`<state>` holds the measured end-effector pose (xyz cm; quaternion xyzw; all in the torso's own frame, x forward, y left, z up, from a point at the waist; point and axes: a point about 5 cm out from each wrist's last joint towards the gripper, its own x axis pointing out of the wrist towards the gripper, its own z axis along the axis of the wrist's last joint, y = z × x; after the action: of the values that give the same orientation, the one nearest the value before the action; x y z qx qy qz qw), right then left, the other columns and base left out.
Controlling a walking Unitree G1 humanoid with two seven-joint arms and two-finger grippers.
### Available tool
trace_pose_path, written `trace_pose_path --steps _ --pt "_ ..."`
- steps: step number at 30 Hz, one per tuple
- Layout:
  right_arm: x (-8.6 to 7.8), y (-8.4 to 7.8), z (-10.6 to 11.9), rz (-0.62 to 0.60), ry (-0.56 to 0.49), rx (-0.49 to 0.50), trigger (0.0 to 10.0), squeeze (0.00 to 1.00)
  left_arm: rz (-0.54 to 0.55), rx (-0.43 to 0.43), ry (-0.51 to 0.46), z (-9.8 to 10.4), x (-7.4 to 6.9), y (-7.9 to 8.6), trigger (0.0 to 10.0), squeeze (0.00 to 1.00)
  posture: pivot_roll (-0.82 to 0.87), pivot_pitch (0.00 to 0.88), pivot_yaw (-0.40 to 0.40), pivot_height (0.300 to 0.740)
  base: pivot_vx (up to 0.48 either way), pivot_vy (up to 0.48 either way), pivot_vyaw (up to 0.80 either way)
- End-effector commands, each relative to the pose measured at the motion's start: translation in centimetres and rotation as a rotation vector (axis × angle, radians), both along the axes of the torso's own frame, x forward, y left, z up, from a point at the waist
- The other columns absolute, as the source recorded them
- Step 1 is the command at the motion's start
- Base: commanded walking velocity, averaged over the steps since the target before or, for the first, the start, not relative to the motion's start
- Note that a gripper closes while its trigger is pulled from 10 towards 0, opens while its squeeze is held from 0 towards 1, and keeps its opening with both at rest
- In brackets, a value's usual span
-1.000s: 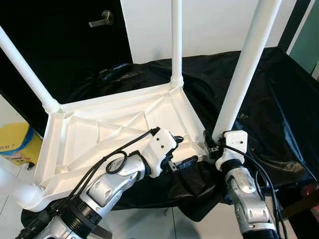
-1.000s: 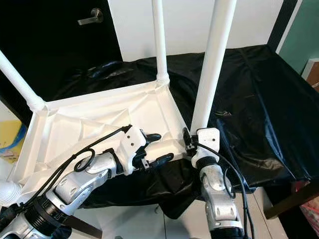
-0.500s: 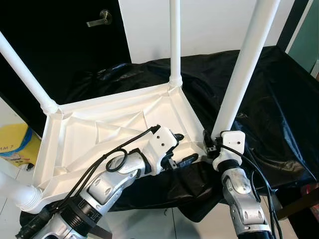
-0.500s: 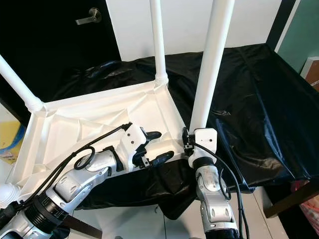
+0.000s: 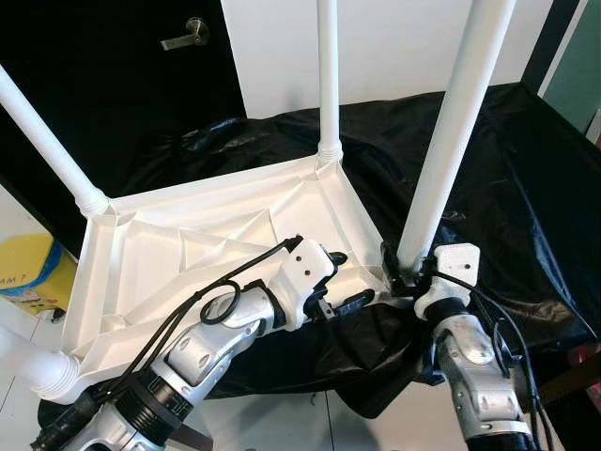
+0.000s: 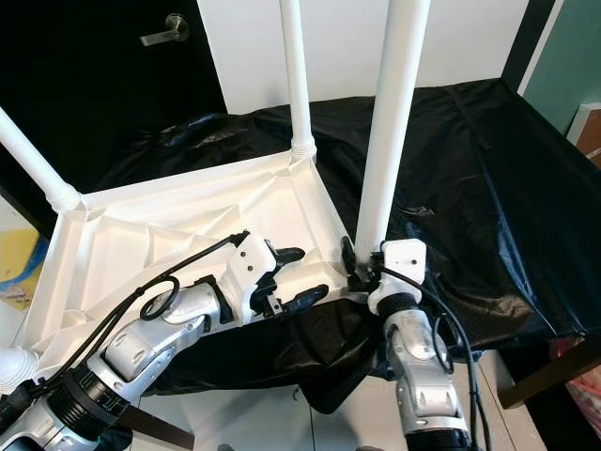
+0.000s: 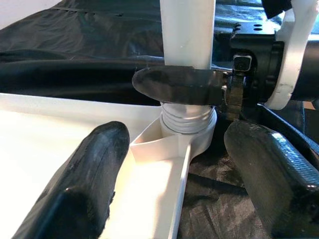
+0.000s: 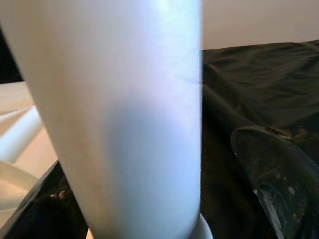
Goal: Building children table
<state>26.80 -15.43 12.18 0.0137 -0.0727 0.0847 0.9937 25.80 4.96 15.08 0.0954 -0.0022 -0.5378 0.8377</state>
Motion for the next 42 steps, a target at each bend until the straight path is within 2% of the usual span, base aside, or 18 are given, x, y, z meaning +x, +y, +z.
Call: trace_pose_path --steps 1,5,7,8,13,17,19,35,36,42 --pt "-0.2 0.2 0.3 0.057 -0.022 -0.007 10.0 0.00 -0.155 0.021 0.035 -0.4 -0.8 0.5 10.0 0.00 -0.15 0.053 0.068 0.740 0.000 0.000 0.00" --pt "-0.3 0.3 0.4 0.086 -0.027 -0.005 10.0 0.00 -0.149 0.021 0.039 -0.4 -0.8 0.7 10.0 0.00 -0.16 0.055 0.072 0.740 0.000 0.000 0.00" --pt "-0.3 -0.3 0.5 0.167 -0.024 -0.022 10.0 0.00 -0.139 0.018 0.045 -0.4 -0.8 0.9 10.0 0.00 -0.16 0.056 0.077 0.740 0.000 0.000 0.00" --pt "-0.3 -0.3 0.5 0.167 -0.024 -0.022 10.0 0.00 -0.139 0.018 0.045 -0.4 -0.8 0.9 10.0 0.00 -0.16 0.056 0.077 0.740 0.000 0.000 0.00" --pt "0.4 -1.7 0.7 0.333 -0.001 -0.103 10.0 0.00 -0.139 0.021 0.033 -0.2 -0.5 0.8 10.0 0.00 -0.16 0.057 0.077 0.740 0.000 0.000 0.00" --pt "0.9 -1.9 0.7 0.383 0.012 -0.135 10.0 0.00 -0.146 0.031 0.020 -0.1 -0.5 0.6 10.0 0.00 -0.16 0.057 0.076 0.740 0.000 0.000 0.00" --pt "1.5 -2.1 0.4 0.450 0.045 -0.180 10.0 0.00 -0.159 0.045 0.013 -0.3 -0.6 0.4 10.0 0.00 -0.15 0.058 0.073 0.740 0.000 0.000 0.00" --pt "3.0 -3.0 0.1 0.526 0.080 -0.254 10.0 0.00 -0.171 0.057 -0.002 0.0 -0.4 0.1 10.0 0.00 -0.13 0.062 0.061 0.740 0.000 0.000 0.00" --pt "3.2 -3.0 0.2 0.529 0.076 -0.262 0.0 0.00 -0.167 0.052 -0.007 0.0 -0.4 -0.1 10.0 0.00 -0.13 0.054 0.055 0.740 0.000 0.000 0.00" --pt "3.3 -3.0 0.0 0.533 0.073 -0.266 0.0 0.00 -0.165 0.047 -0.006 -0.1 -0.5 -0.2 10.0 0.00 -0.13 0.048 0.055 0.740 0.000 0.000 0.00"
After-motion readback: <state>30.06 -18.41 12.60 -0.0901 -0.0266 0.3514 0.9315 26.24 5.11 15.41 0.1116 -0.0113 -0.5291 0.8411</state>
